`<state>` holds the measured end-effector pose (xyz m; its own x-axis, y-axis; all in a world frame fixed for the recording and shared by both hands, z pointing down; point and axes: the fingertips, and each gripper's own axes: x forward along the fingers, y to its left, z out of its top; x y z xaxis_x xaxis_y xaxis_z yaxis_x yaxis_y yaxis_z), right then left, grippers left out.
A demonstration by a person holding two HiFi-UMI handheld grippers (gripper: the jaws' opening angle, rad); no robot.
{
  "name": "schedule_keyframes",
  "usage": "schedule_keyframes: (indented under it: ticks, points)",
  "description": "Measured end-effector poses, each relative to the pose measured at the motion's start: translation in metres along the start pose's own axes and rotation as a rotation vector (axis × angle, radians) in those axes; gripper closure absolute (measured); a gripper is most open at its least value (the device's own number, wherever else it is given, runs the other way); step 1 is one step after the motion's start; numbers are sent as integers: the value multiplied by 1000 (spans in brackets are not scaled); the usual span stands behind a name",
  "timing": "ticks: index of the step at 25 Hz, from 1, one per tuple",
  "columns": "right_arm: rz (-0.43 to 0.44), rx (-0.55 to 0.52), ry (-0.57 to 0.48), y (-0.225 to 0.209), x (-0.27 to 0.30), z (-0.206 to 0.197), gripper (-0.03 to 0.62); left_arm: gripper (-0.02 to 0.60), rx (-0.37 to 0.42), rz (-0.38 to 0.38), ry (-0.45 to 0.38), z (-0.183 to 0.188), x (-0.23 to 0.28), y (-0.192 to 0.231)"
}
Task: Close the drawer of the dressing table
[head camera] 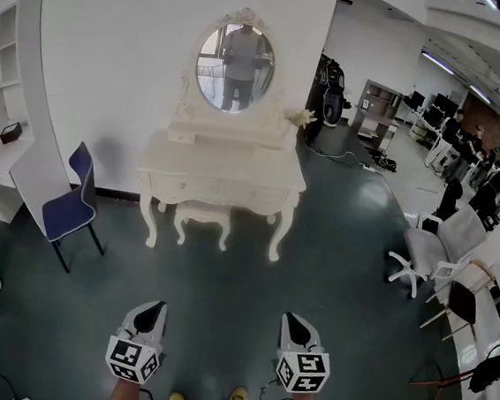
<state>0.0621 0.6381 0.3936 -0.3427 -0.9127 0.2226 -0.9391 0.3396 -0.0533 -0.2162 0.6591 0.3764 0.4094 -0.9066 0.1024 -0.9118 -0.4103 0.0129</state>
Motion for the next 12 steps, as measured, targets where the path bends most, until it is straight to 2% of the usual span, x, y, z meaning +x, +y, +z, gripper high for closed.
schedule_keyframes:
  ticks: [7,12]
  points:
    - [13,0,2,-3,1,-2,591,583,-14,1,-3,-3,5,-9]
    - [-7,-3,-10,-5,-2,0,591,583,-11,-3,3,-3,5,-8]
